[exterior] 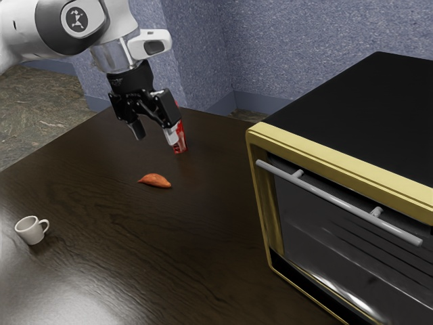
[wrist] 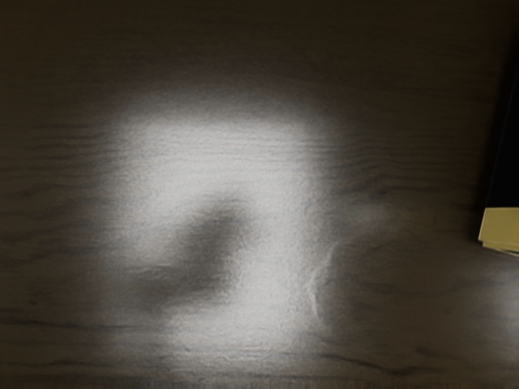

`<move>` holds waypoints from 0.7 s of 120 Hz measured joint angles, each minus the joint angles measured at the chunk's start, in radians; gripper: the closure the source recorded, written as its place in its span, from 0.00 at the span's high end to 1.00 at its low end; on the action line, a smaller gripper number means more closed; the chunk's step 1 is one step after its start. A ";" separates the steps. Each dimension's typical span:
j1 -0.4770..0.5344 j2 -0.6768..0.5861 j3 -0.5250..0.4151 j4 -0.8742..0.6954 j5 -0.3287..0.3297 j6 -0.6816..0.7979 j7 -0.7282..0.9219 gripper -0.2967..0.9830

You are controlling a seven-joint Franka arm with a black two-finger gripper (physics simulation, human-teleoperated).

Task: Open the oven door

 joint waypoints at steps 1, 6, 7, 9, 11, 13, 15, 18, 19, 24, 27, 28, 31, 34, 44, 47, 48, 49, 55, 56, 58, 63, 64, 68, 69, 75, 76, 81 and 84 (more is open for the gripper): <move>-0.001 0.000 -0.001 0.000 0.003 0.000 0.000 0.77; -0.008 0.000 -0.003 0.002 0.015 -0.001 0.001 0.77; -0.009 0.000 -0.003 0.002 0.016 -0.001 0.001 0.77; -0.011 0.000 -0.003 0.002 0.019 -0.001 0.001 0.77; -0.012 0.000 -0.003 0.003 0.020 -0.001 0.001 0.77; -0.012 0.001 -0.003 0.003 0.022 -0.001 0.002 0.77; -0.012 0.001 -0.003 0.003 0.023 -0.001 0.002 0.77; -0.011 0.000 -0.003 0.011 0.025 -0.003 0.003 0.77; -0.010 -0.005 -0.003 0.020 0.026 -0.004 0.003 0.77; -0.002 -0.055 -0.008 0.098 0.028 -0.013 0.025 0.77; 0.038 -0.110 -0.055 0.138 0.018 -0.018 0.068 0.77; 0.055 -0.129 -0.080 0.145 0.012 -0.021 0.086 0.77; 0.104 -0.175 -0.158 0.160 0.015 -0.030 0.138 0.77; 0.146 -0.208 -0.233 0.168 0.019 -0.041 0.188 0.77; 0.024 -0.398 -0.379 -0.015 -0.023 0.000 0.364 0.77; -0.039 -0.498 -0.358 -0.137 -0.086 0.035 0.430 0.76; -0.053 -0.526 -0.352 -0.170 -0.106 0.045 0.452 0.76; -0.065 -0.552 -0.341 -0.199 -0.126 0.055 0.474 0.76; -0.111 -0.643 -0.299 -0.295 -0.221 0.106 0.599 0.77; -0.116 -0.651 -0.295 -0.303 -0.234 0.113 0.619 0.77; -0.122 -0.662 -0.289 -0.315 -0.256 0.126 0.657 0.77; -0.132 -0.656 -0.284 -0.329 -0.298 0.155 0.746 0.77; -0.133 -0.654 -0.283 -0.331 -0.305 0.161 0.763 0.77; -0.133 -0.633 -0.296 -0.328 -0.311 0.179 0.826 0.77; -0.134 -0.627 -0.301 -0.328 -0.308 0.183 0.841 0.77; -0.134 -0.597 -0.324 -0.327 -0.293 0.206 0.926 0.77; -0.134 -0.593 -0.326 -0.327 -0.291 0.209 0.940 0.77; -0.134 -0.576 -0.334 -0.330 -0.284 0.226 1.006 0.77; -0.134 -0.561 -0.338 -0.331 -0.281 0.235 1.043 0.77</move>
